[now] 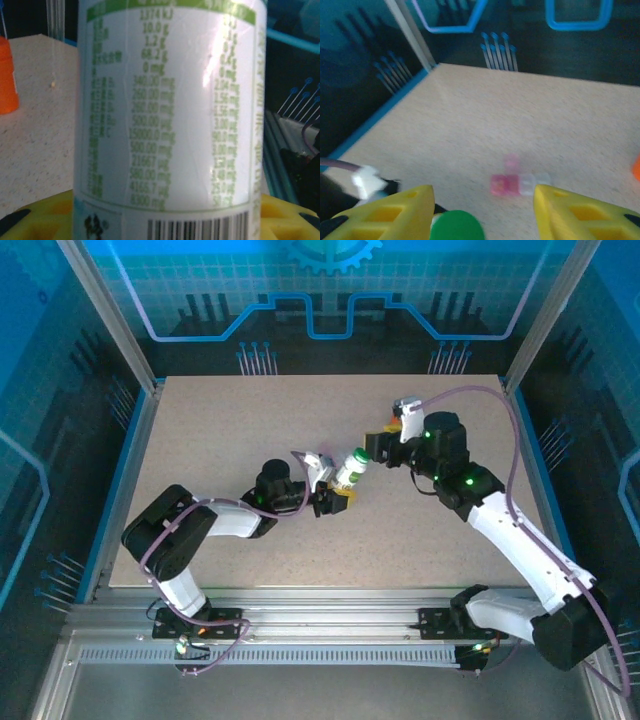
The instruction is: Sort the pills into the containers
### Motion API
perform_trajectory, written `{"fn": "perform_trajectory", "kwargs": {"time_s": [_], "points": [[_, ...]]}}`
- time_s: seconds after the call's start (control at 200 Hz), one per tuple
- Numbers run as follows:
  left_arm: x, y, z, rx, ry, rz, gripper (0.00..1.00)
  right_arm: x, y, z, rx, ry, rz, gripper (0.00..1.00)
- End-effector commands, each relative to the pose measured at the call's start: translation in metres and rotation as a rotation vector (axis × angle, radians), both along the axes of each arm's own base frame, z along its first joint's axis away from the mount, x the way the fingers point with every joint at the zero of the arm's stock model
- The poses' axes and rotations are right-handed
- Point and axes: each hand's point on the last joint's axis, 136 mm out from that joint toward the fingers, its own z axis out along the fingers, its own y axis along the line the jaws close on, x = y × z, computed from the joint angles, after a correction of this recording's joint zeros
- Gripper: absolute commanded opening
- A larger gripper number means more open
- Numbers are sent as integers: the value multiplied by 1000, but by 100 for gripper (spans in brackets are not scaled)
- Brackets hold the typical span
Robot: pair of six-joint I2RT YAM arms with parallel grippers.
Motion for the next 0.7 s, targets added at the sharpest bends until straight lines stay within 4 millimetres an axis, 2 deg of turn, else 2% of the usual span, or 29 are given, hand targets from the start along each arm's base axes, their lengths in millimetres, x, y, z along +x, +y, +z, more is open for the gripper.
{"fn": "perform_trajectory", "kwargs": {"time_s": [0.0, 0.125, 0.245, 0.32, 0.41, 0.53, 0.695], "points": [[-1, 12, 30, -137, -104, 15, 0, -16, 3, 32, 108, 49, 52, 57], [8, 20, 33, -118, -158, 78, 0, -21, 10, 38, 189, 92, 65, 57], [3, 18, 47, -158, -161, -2, 0, -13, 6, 39, 246, 124, 3, 55], [-3, 15, 57, -170, -181, -49, 0, -11, 11, 39, 281, 135, -3, 56], [3, 17, 64, -179, -199, -4, 0, -11, 19, 35, 289, 149, -3, 56], [17, 22, 62, -168, -185, 75, 0, -10, 35, 27, 274, 160, 14, 62], [23, 23, 55, -139, -166, 102, 0, -5, 49, 16, 206, 131, 33, 72]]}}
